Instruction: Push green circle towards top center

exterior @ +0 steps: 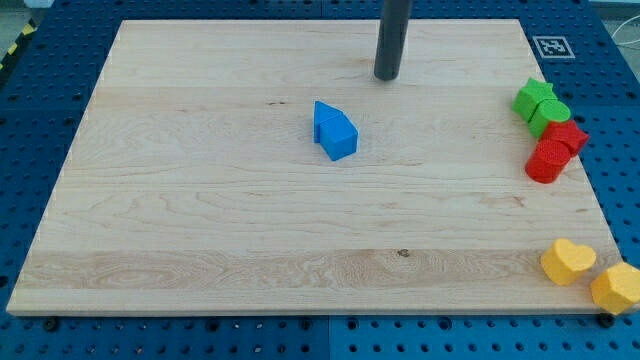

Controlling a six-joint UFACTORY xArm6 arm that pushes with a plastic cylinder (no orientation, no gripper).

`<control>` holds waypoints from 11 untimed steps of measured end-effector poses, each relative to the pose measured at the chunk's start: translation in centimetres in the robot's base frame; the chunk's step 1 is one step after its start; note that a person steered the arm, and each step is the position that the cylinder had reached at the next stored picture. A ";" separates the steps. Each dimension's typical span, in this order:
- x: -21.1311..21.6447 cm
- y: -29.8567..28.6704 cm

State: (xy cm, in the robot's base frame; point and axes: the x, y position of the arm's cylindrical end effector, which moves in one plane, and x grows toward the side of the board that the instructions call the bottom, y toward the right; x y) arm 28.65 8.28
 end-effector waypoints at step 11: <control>12.9 22.1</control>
State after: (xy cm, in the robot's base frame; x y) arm 41.54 30.35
